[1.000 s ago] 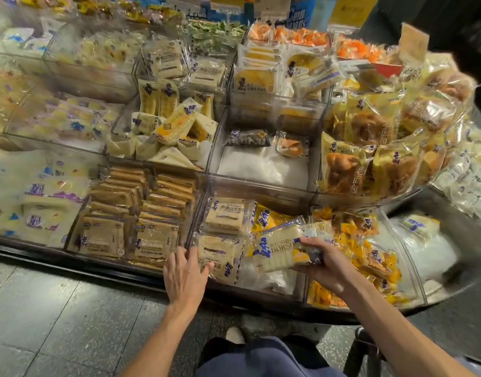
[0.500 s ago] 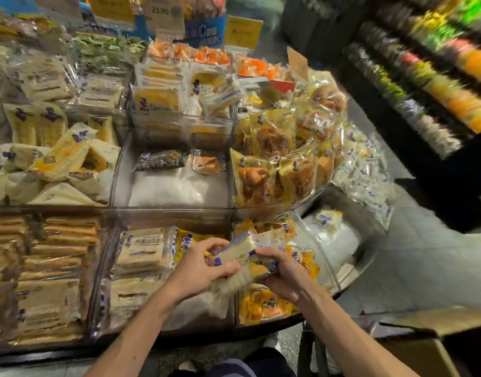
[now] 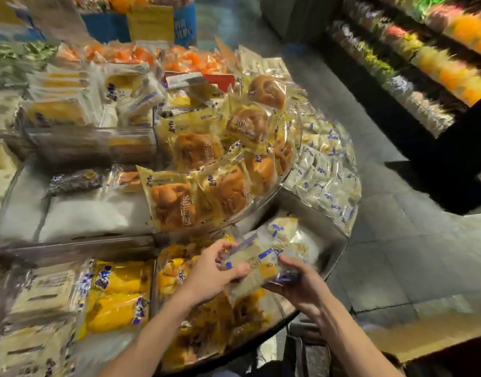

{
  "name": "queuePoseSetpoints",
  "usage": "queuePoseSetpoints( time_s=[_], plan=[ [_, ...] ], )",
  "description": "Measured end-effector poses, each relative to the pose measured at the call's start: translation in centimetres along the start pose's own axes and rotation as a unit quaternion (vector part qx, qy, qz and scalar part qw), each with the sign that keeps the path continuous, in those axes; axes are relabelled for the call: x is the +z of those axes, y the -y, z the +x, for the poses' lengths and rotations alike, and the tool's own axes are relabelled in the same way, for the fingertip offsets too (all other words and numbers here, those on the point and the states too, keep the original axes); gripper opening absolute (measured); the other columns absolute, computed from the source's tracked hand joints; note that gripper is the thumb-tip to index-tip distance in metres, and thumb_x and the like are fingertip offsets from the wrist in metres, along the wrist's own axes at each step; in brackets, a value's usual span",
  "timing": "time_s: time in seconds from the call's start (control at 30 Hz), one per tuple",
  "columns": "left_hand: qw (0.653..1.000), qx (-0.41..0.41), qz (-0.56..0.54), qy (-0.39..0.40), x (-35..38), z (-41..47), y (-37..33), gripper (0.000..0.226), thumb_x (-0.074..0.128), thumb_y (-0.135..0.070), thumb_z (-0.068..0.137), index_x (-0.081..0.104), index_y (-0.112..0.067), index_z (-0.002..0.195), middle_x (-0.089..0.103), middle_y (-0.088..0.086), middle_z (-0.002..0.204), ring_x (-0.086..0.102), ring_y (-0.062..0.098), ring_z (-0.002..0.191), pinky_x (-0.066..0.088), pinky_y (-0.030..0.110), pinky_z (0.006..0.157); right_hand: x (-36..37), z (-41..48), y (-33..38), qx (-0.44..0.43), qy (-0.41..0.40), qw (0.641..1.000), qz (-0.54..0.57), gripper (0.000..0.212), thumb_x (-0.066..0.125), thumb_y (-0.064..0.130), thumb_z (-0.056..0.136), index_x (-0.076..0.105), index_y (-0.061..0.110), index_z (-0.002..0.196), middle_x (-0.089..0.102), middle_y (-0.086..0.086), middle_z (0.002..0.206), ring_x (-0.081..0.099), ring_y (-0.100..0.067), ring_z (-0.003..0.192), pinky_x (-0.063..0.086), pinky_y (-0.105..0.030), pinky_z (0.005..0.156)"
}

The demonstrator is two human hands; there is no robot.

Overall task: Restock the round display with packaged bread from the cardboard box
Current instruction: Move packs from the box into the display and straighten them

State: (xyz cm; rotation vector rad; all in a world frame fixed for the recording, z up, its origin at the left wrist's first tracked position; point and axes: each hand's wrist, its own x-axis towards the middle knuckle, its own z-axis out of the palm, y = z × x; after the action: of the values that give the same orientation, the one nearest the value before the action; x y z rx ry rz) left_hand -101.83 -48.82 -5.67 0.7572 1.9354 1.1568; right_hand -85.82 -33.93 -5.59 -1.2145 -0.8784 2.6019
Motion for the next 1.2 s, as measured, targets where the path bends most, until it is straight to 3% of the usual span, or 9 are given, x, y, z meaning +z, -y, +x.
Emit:
queuePoseSetpoints(
  time_s=[0.13, 0.2, 0.43, 0.53, 0.7, 0.87, 0.97, 1.07, 1.2],
  plan=[
    [0.999, -0.001, 0.052, 0.009, 5.7, 3.6, -1.9, 0.085, 0.087, -0.065, 0.047, 0.049, -0.051, 0.121, 0.064, -0.007, 0.115, 0.065, 0.007, 0.1, 0.053, 0.03, 0.091, -5.2, 2.6, 3.9, 0.025, 0.001, 0.999, 0.024, 0.072, 0.099, 0.013, 0.02, 0.079, -0.002, 0.088, 0.072, -0.027, 0.101, 0.074, -0.036, 0.079, 0.061, -0.048, 0.063],
    [0.998, -0.023, 0.051, 0.018, 7.6, 5.4, -1.8, 0.09, 0.09, -0.065, 0.042, 0.047, -0.056, 0.121, 0.064, -0.008, 0.119, 0.065, 0.012, 0.106, 0.053, 0.04, 0.096, -7.0, 3.8, 5.3, 0.045, -0.013, 0.998, 0.029, 0.054, 0.094, 0.011, 0.041, 0.076, -0.004, 0.09, 0.073, -0.026, 0.095, 0.074, -0.034, 0.075, 0.062, -0.051, 0.064],
    [0.992, -0.102, 0.061, -0.052, 7.8, 7.6, -2.1, 0.079, 0.087, -0.056, 0.039, 0.056, -0.045, 0.11, 0.064, -0.008, 0.118, 0.062, 0.013, 0.105, 0.05, 0.032, 0.096, -8.1, 8.3, 9.5, 0.062, -0.062, 0.996, -0.004, 0.031, 0.069, 0.012, 0.068, 0.063, -0.001, 0.096, 0.073, -0.026, 0.092, 0.07, -0.041, 0.074, 0.059, -0.049, 0.073],
    [0.982, -0.14, 0.101, -0.078, 6.6, 7.9, -2.0, 0.071, 0.093, -0.034, 0.057, 0.057, -0.036, 0.117, 0.061, -0.008, 0.117, 0.057, 0.014, 0.105, 0.042, 0.025, 0.083, -7.1, 9.9, 10.1, 0.075, -0.047, 0.996, -0.018, 0.044, 0.065, 0.012, 0.074, 0.059, -0.001, 0.115, 0.066, -0.03, 0.117, 0.071, -0.04, 0.084, 0.06, -0.048, 0.078],
    [0.97, -0.169, 0.13, -0.116, 5.1, 8.5, -1.8, 0.072, 0.091, -0.029, 0.064, 0.057, -0.03, 0.127, 0.058, -0.008, 0.119, 0.055, 0.013, 0.105, 0.041, 0.025, 0.083, -5.8, 11.4, 11.0, 0.084, -0.024, 0.994, -0.062, 0.048, 0.064, 0.011, 0.073, 0.059, -0.005, 0.118, 0.068, -0.028, 0.113, 0.068, -0.041, 0.093, 0.056, -0.05, 0.082],
    [0.972, -0.156, 0.148, -0.093, 5.6, 9.6, -2.7, 0.086, 0.088, -0.026, 0.069, 0.043, -0.036, 0.141, 0.052, -0.002, 0.131, 0.054, 0.011, 0.104, 0.041, 0.021, 0.079, -8.6, 11.0, 12.8, 0.064, -0.019, 0.996, -0.062, 0.039, 0.071, 0.012, 0.069, 0.066, -0.004, 0.104, 0.072, -0.026, 0.1, 0.072, -0.042, 0.081, 0.057, -0.052, 0.078],
    [0.969, -0.105, 0.223, -0.03, 7.2, 10.8, -3.0, 0.084, 0.08, -0.028, 0.081, 0.032, -0.04, 0.148, 0.049, -0.001, 0.135, 0.047, 0.02, 0.124, 0.036, 0.025, 0.092, -10.4, 9.7, 13.7, 0.05, -0.011, 0.997, -0.056, 0.045, 0.087, 0.017, 0.053, 0.073, -0.004, 0.09, 0.074, -0.024, 0.095, 0.073, -0.037, 0.076, 0.061, -0.049, 0.069],
    [0.916, -0.071, 0.394, -0.008, 8.2, 11.8, -3.0, 0.072, 0.065, -0.037, 0.091, 0.027, -0.039, 0.151, 0.046, 0.001, 0.13, 0.043, 0.023, 0.125, 0.038, 0.036, 0.099, -11.4, 8.9, 14.2, 0.047, -0.01, 0.998, -0.036, 0.025, 0.061, 0.011, 0.076, 0.065, -0.004, 0.097, 0.074, -0.022, 0.089, 0.074, -0.032, 0.071, 0.062, -0.04, 0.058],
    [0.799, -0.041, 0.6, 0.025, 9.0, 12.4, -2.9, 0.078, 0.053, -0.066, 0.089, 0.032, -0.023, 0.15, 0.033, 0.008, 0.146, 0.027, 0.028, 0.136, 0.026, 0.048, 0.11, -11.6, 8.9, 14.2, 0.058, -0.019, 0.998, -0.032, 0.028, 0.059, 0.011, 0.078, 0.063, -0.005, 0.102, 0.073, -0.024, 0.096, 0.073, -0.035, 0.077, 0.063, -0.045, 0.066]
  ],
)
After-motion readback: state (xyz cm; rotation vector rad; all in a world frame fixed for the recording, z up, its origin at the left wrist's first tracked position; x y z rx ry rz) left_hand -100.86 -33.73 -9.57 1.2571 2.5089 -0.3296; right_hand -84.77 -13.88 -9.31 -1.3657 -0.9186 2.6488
